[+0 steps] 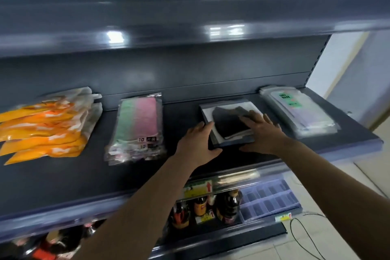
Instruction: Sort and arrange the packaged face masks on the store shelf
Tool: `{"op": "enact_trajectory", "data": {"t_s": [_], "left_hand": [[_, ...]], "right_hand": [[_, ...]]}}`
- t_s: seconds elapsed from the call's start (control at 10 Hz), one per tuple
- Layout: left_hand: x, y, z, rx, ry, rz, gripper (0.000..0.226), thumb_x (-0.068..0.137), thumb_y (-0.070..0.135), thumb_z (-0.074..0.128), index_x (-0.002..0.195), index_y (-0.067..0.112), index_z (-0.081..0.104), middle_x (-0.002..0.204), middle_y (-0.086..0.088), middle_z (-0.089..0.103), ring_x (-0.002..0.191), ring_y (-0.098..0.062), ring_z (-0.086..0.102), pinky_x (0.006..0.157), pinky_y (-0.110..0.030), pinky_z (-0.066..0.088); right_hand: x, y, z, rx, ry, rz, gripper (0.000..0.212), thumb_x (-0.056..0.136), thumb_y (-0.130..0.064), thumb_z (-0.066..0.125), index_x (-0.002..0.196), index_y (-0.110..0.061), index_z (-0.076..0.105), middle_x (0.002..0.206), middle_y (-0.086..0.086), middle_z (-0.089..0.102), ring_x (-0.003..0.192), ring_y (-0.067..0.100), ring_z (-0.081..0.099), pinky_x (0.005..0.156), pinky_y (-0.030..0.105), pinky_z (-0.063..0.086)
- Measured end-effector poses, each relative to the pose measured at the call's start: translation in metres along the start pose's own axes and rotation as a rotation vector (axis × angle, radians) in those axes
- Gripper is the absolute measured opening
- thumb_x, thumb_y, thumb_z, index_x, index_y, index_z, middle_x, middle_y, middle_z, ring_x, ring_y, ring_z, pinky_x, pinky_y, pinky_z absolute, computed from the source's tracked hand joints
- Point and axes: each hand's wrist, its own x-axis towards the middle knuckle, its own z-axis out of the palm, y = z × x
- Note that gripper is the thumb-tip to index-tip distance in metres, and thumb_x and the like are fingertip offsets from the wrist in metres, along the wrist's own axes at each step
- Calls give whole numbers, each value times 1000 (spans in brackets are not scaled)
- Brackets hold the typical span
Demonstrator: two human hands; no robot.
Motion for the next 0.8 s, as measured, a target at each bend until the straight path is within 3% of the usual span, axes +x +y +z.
{"op": "enact_trajectory", "data": {"t_s": [0.3, 0.5, 0.7, 0.8], "left_hand": [[42, 21, 23, 147, 34, -271, 79, 85, 48, 60, 147, 21, 18, 134, -10, 51, 123, -31, 43, 94, -42, 42], [56, 20, 25, 123, 103, -370, 70, 87, 44, 58, 144, 22, 24, 132, -9, 52, 123, -31, 43, 93, -43, 41], [50, 25, 23, 151, 124, -371, 72, 85, 48, 57, 143, 21, 24, 142, -5, 38, 127, -31, 38, 96, -43, 40], [46, 30, 11, 123, 185, -295, 70, 85, 48, 56, 142, 20, 27, 141, -4, 40, 128, -29, 36, 98, -41, 39]], "right_hand": [[48, 26, 17, 98, 60, -110, 95, 73, -59, 67, 149, -35, 14, 158, -1, 4, 143, 34, 8, 111, 52, 29], [71, 20, 13, 82, 28, -149, 95, 73, -63, 63, 148, -35, 12, 158, -1, 1, 144, 37, 2, 111, 55, 27], [60, 22, 9, -12, 67, -216, 105, 69, -73, 58, 150, -30, 8, 159, 1, -2, 145, 33, -15, 114, 61, -2], [51, 21, -4, -7, 131, -256, 94, 75, -69, 54, 150, -30, 13, 159, -3, 2, 146, 26, -15, 115, 58, -6]]}}
